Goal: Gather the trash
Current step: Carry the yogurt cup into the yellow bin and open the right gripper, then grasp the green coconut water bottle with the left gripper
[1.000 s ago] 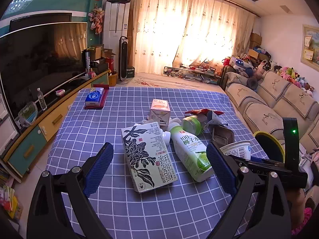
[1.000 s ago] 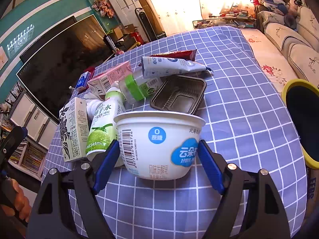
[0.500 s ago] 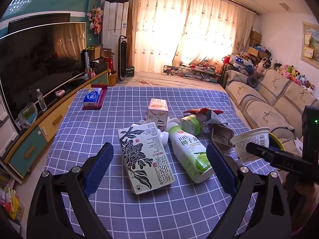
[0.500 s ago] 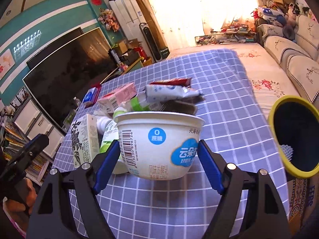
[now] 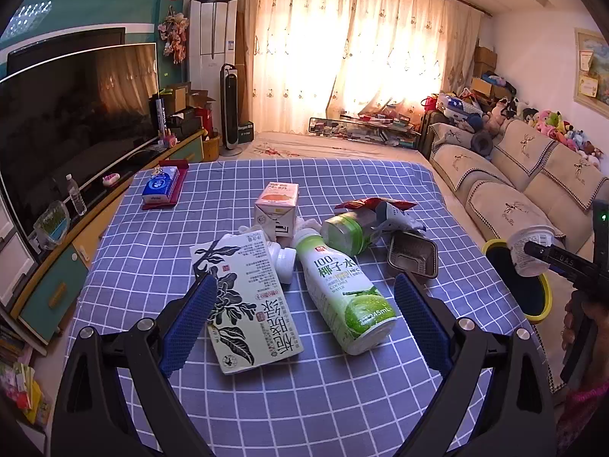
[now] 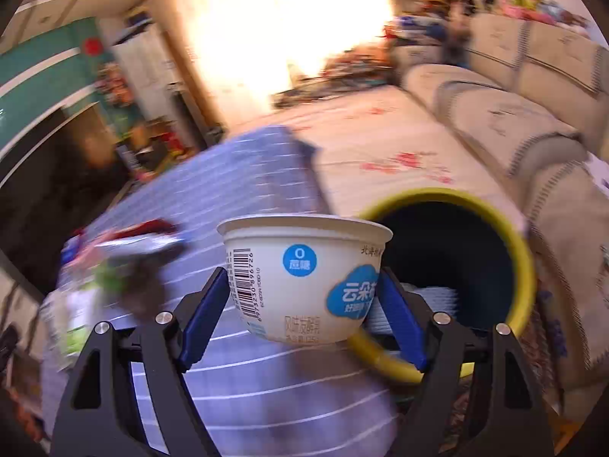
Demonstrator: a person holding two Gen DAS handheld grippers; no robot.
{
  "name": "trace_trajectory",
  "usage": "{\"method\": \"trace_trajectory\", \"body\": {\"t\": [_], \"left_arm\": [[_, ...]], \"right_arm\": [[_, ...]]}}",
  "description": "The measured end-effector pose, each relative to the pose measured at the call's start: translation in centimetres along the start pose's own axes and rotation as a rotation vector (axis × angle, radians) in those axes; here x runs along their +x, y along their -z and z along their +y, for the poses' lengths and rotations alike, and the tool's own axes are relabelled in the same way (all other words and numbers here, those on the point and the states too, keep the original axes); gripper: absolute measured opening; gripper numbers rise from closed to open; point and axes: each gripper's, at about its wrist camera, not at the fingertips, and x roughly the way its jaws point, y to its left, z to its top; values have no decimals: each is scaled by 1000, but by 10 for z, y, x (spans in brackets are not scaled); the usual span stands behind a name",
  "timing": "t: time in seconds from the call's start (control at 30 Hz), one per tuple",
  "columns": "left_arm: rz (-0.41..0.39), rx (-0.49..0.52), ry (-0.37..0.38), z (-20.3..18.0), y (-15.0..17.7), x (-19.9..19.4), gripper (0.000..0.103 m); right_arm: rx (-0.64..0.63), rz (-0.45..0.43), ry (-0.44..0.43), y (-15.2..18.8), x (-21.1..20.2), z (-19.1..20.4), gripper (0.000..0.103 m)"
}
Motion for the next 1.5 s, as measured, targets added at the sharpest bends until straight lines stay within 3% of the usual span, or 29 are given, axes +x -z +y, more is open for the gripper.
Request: {"method": "trace_trajectory", "body": {"t": [0.17, 0.43, 0.6, 1.07, 1.27, 1.5], "left_arm": [[25, -2, -5, -9, -1, 13, 93], [58, 27, -16, -26, 0, 32, 93], [79, 30, -18, -30, 0, 43, 93], [148, 16, -2, -42, 17, 75, 93], [174, 17, -38, -50, 32, 95, 93], [196, 12, -69, -53, 37, 111, 83]], "right_arm": [[38, 60, 149, -1, 43, -51, 75], [57, 158, 244, 10, 89, -93, 75], [83, 129, 251, 14, 87, -102, 81], [66, 52, 192, 6, 52, -84, 81], [59, 54, 177, 6, 50, -79, 81], [61, 55, 166, 6, 52, -77, 81]]}}
